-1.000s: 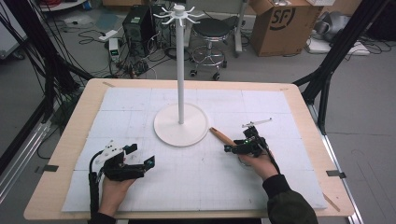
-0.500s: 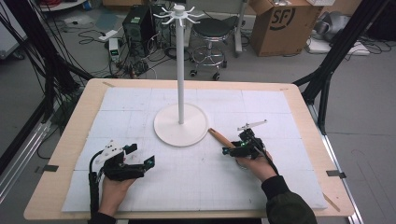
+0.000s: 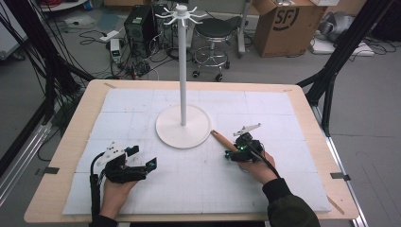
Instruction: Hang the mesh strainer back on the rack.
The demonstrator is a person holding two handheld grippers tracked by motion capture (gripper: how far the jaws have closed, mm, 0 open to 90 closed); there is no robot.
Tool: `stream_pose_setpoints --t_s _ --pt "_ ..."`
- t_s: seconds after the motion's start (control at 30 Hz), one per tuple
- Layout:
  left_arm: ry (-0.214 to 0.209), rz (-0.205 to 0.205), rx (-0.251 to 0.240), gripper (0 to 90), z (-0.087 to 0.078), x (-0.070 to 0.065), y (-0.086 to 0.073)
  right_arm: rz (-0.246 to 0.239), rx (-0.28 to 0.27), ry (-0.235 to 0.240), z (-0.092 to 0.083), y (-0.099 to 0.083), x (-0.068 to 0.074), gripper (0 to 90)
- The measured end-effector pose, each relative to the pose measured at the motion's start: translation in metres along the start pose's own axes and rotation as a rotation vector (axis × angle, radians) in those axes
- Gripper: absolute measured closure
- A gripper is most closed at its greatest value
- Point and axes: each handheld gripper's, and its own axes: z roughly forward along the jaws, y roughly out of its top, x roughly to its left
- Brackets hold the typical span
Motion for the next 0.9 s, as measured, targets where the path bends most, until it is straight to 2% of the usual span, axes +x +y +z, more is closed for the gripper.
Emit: stream_pose_setpoints --t_s 0.17,0.4,0.53,0.73,0.9 --pt "0.001 -0.001 0.002 6.0 0.0 0.0 0.0 -0.012 0.016 -0.004 0.0 0.002 -0.002 56.2" --pt "0.002 -0.002 0.001 6.0 0.0 0.0 0.0 -0.04 0.085 -0.007 0.0 0.012 0.0 59.2" --pt "0.002 -0.001 0.002 6.0 0.0 0.0 0.0 -0.054 0.112 -0.002 0.0 0.016 -0.002 67.3" --pt "0.004 0.0 0.003 5.9 0.0 0.0 0.0 -0.036 0.151 0.006 0.001 0.02 -0.003 67.8" --pt "0.006 -0.001 0.002 6.0 0.001 0.0 0.0 -0.036 0.17 -0.013 0.001 0.023 -0.001 68.2"
